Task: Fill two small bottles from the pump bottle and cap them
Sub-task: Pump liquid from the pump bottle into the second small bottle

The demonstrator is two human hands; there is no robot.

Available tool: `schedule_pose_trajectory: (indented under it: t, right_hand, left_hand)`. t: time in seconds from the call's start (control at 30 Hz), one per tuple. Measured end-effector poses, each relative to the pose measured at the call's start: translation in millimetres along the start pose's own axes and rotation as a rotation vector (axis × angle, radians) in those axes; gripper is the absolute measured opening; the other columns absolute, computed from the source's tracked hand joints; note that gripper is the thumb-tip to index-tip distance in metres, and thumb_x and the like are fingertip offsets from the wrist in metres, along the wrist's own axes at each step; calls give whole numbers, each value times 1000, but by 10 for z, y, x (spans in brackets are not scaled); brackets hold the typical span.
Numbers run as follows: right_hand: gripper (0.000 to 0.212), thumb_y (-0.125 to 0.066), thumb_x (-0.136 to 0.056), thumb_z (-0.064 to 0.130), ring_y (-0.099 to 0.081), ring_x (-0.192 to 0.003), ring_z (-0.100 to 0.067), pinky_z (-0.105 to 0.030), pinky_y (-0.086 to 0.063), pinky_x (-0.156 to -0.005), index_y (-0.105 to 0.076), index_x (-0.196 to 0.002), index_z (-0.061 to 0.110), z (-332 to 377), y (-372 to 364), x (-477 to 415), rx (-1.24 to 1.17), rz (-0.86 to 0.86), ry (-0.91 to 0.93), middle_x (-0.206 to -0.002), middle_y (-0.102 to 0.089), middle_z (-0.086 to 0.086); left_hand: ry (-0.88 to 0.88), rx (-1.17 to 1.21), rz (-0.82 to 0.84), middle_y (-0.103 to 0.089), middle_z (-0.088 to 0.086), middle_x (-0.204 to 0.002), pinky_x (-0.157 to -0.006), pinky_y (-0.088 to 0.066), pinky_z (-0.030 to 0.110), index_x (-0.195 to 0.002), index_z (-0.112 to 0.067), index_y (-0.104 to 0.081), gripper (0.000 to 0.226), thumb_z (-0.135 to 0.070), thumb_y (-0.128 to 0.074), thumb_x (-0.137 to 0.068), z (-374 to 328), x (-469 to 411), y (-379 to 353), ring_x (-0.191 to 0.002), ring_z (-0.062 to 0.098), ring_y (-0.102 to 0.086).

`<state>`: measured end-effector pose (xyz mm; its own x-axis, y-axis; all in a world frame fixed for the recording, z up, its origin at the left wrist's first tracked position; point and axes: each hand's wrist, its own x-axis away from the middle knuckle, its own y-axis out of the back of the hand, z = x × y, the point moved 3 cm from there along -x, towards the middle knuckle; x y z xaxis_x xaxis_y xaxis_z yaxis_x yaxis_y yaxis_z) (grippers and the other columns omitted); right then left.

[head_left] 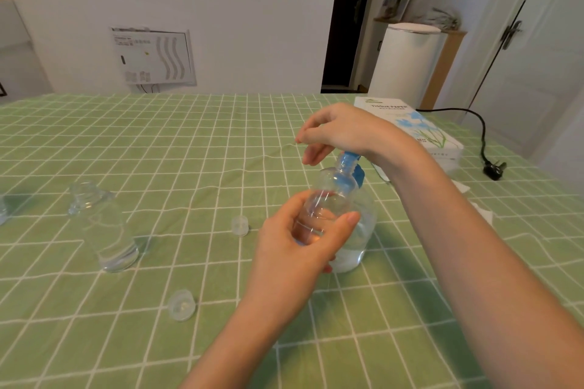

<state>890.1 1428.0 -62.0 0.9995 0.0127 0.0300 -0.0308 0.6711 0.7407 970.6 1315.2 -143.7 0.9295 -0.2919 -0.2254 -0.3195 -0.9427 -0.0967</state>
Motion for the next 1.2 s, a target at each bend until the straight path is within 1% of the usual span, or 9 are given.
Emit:
schedule_pose_trajectory:
  t: [0.1,0.27,0.43,0.6,0.77,0.9,1.03,1.1,1.2]
  right_hand:
    - [17,-56,-92,14,-66,-75,-17,-44,-50,-96,-65,-102,6,-20,-22,-24,-20,7,-6,-69,-71,-1]
    - [11,-56,-91,12,-64,-73,-16,-41,-49,-96,-65,-96,9,-103,-95,-39,-32,21,-27,-68,-70,-1]
    - [9,-57,-91,18,-68,-82,-18,-35,-50,-91,-63,-97,15,-97,-70,-46,24,-13,-25,-70,-71,4]
    - [17,-56,-92,26,-68,-84,-13,-25,-49,-72,-63,-105,17,-14,43,-56,137,-78,9,-78,-73,2]
    - [15,-55,-92,21,-70,-87,-18,-27,-49,-81,-64,-102,15,-8,10,-24,92,-35,17,-77,-73,1]
    - [12,-56,-91,18,-68,-84,-16,-29,-50,-83,-63,-100,14,-28,5,-35,54,-20,1,-72,-72,3]
    - [12,-57,-90,17,-68,-96,-26,-40,-50,-95,-63,-100,13,-74,-54,-41,66,2,-22,-72,-71,2]
    - [13,-57,-89,17,-67,-99,-27,-43,-50,-96,-63,-100,13,-72,-66,-38,72,1,-26,-73,-71,2]
    - [13,-56,-90,17,-69,-93,-23,-40,-51,-94,-62,-101,14,-69,-61,-31,80,-23,-20,-74,-71,1]
  left_hand:
    - [12,-6,-6,-67,-3,-70,-47,-49,17,-91,-34,-68,29,-41,-71,-63,14,5,7,-54,5,-56]
    - [14,-15,1,-63,-8,-60,-44,-46,16,-88,-27,-68,16,-25,-74,-74,45,23,25,-50,4,-54]
    - [9,-16,-6,-65,-5,-65,-46,-50,19,-89,-31,-67,19,-28,-74,-71,56,24,23,-52,6,-56]
    - [-11,-2,-4,-65,-8,-67,-49,-51,20,-90,-36,-67,30,-44,-70,-61,30,10,-5,-54,6,-55]
    - [-23,15,9,-66,-10,-65,-48,-48,17,-90,-32,-68,24,-37,-72,-66,36,9,-3,-52,3,-56]
    - [-28,14,10,-67,-11,-66,-47,-48,16,-89,-33,-67,31,-44,-69,-61,34,11,-6,-52,1,-57]
    - [-19,-23,-6,-66,-6,-66,-48,-50,19,-89,-33,-68,26,-41,-72,-65,73,13,13,-53,6,-56]
    - [-18,-22,-9,-64,-6,-64,-47,-50,20,-89,-31,-68,22,-37,-73,-68,85,16,20,-53,7,-55]
    - [-19,-17,-15,-63,-6,-63,-48,-49,21,-89,-34,-67,29,-44,-71,-62,84,15,19,-53,8,-54]
